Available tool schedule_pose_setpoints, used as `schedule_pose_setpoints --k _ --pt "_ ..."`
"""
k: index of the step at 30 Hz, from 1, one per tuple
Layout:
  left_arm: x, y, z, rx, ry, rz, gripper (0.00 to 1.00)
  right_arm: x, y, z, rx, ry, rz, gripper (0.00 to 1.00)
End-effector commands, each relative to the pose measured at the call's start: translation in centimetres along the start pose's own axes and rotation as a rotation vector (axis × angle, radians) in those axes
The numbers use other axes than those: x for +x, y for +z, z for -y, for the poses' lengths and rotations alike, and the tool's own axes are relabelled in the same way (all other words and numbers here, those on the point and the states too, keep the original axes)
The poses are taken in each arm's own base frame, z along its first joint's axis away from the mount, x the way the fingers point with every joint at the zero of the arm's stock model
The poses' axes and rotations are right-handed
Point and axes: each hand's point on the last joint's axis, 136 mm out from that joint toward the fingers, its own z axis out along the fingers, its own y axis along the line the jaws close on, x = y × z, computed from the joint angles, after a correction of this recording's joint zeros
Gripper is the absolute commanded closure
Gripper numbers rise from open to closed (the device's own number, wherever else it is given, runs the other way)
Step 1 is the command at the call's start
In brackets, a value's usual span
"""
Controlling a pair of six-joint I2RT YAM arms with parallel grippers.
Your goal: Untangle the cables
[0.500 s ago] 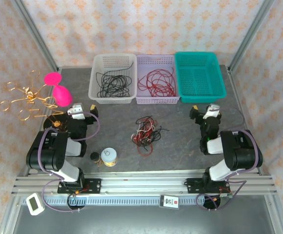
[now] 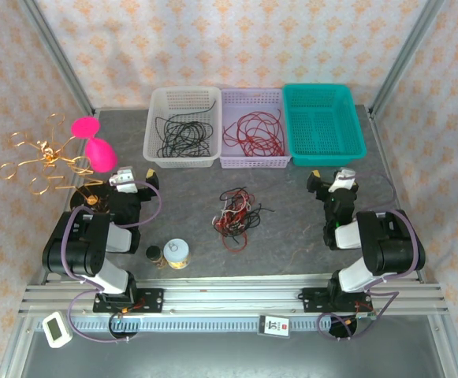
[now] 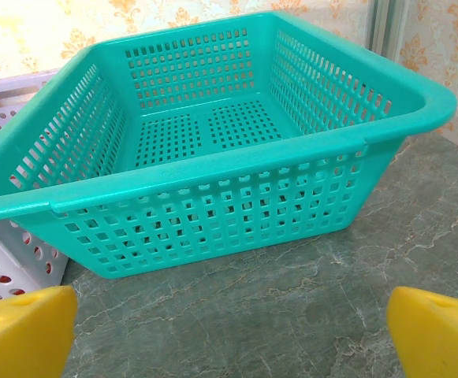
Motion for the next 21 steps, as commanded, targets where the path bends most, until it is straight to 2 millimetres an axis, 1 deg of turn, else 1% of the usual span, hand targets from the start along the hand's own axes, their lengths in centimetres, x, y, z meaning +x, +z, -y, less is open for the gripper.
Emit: schedule_pose_setpoints --k 1,17,19,20,21 --pt "-0.5 0.3 0.6 0.026 0.005 0.013 0.01 -1.4 0.1 -0.3 -0.011 0.015 0.048 0.00" --pt "-0.6 0.3 0.6 0.031 0.003 0.015 0.01 -1.5 0.0 -0.3 -0.011 0.016 0.050 0.00" --pt "-0.7 -0.2 0.8 0.042 0.014 0.029 0.01 -1.5 -0.3 -0.6 -0.028 0.005 0.057 0.01" --pt "-1.0 -0.8 0.9 0.042 0.018 0.048 0.01 -1.8 -0.5 -0.8 -0.033 -0.003 0.067 0.00" --pt "-1.7 -1.4 0.8 0.028 0.016 0.083 0.01 -2.2 -0.7 -0.8 -0.021 -0.007 0.078 0.01"
